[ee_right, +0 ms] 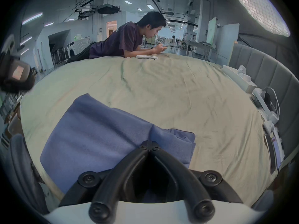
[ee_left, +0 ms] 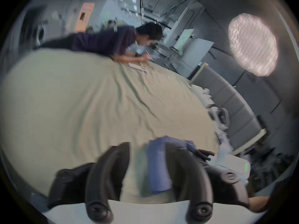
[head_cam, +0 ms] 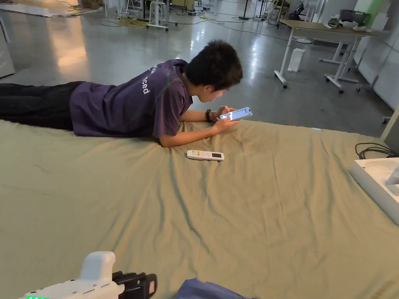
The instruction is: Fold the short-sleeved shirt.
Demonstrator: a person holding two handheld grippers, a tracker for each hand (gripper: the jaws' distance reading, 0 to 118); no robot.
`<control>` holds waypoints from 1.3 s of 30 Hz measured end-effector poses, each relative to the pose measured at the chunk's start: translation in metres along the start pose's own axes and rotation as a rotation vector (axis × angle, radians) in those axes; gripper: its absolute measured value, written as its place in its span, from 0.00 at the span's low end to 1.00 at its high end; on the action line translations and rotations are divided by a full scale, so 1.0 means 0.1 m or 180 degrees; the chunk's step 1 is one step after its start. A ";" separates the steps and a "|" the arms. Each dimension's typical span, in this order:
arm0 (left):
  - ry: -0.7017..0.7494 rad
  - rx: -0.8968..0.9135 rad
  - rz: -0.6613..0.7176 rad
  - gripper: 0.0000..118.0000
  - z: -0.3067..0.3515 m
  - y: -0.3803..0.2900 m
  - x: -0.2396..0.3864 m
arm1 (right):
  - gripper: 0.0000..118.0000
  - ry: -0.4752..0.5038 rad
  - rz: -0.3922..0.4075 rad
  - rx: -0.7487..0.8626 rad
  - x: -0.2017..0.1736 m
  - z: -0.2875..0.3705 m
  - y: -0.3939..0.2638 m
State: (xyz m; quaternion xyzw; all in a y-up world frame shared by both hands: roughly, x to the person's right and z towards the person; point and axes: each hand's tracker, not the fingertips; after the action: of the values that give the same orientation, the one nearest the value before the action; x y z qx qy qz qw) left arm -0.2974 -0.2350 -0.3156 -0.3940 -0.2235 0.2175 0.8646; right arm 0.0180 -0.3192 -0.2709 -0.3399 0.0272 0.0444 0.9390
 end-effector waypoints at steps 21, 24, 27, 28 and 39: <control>-0.1458 -0.1510 0.0936 0.63 -1.57 -0.24 -0.56 | 0.00 -0.0008 -0.0210 0.0035 0.12 0.07 -0.07; -0.1524 -0.1477 0.1141 0.63 -1.61 -0.28 -0.53 | 0.00 -0.0069 -0.0229 0.0082 0.16 0.08 -0.09; -0.1518 -0.1451 0.1188 0.54 -1.63 -0.32 -0.52 | 0.00 -0.0152 -0.0261 0.0107 0.19 0.08 -0.10; -0.1424 -0.1432 0.1146 0.37 -1.57 -0.33 -0.46 | 0.00 -0.0150 -0.0268 0.0097 0.21 0.07 -0.11; -0.1699 -0.1233 0.1213 0.16 -1.24 -0.20 -0.30 | 0.00 -0.0121 -0.0226 0.0108 0.21 0.14 0.03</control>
State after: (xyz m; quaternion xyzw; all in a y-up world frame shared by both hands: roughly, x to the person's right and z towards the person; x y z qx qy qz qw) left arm -0.2481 -0.3356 -0.3795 -0.5141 -0.4005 0.4231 0.6295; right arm 0.0387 -0.3070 -0.2642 -0.3238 -0.0020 0.0171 0.9460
